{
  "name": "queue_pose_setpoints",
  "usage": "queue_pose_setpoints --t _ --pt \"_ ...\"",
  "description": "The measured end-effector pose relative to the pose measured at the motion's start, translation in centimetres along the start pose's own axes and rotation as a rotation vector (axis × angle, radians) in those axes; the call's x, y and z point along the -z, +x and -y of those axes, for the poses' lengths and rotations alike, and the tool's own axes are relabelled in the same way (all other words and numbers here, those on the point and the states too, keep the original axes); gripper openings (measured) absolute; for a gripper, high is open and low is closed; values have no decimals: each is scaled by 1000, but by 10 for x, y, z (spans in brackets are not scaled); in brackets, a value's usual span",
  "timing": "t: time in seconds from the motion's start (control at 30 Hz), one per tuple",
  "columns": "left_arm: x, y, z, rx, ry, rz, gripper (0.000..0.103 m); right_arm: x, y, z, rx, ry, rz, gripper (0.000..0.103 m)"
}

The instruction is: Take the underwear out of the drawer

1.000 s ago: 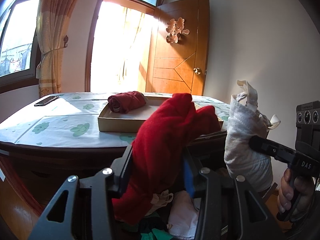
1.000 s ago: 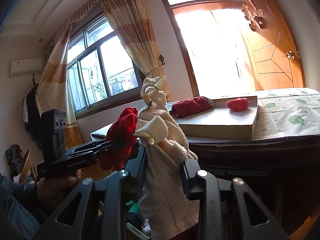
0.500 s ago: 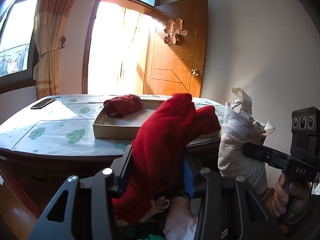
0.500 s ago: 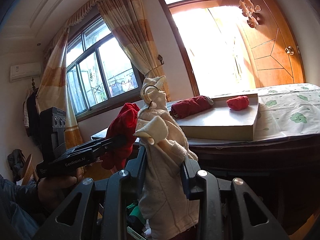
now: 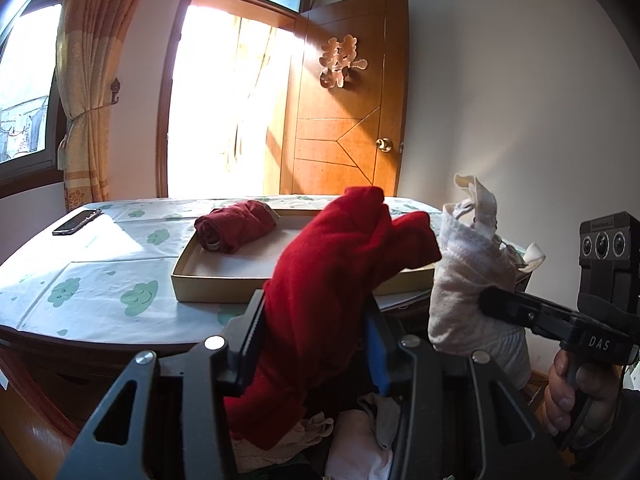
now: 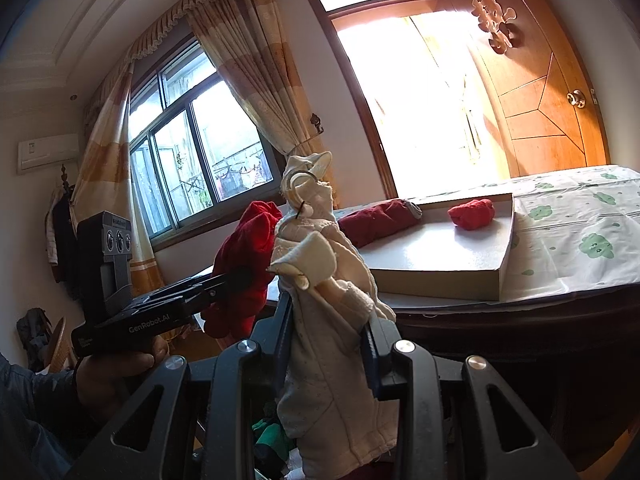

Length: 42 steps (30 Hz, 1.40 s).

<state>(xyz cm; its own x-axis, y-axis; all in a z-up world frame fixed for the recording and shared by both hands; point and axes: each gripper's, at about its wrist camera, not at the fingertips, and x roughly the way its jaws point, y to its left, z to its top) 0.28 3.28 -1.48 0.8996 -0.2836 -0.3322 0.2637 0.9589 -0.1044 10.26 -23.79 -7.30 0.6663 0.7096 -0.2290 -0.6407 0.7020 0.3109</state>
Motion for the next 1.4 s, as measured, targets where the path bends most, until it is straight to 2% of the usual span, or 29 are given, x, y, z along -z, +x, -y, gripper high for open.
queue_pose_setpoints --t 0.47,0.77,1.4 --pt "-17 13 1 -11 7 -11 43 -15 4 7 -13 34 10 33" --pt "-27 23 4 -45 32 -21 43 -25 8 10 8 19 22 33" --pt "-53 52 2 -56 62 -36 43 -53 18 28 44 23 22 33"
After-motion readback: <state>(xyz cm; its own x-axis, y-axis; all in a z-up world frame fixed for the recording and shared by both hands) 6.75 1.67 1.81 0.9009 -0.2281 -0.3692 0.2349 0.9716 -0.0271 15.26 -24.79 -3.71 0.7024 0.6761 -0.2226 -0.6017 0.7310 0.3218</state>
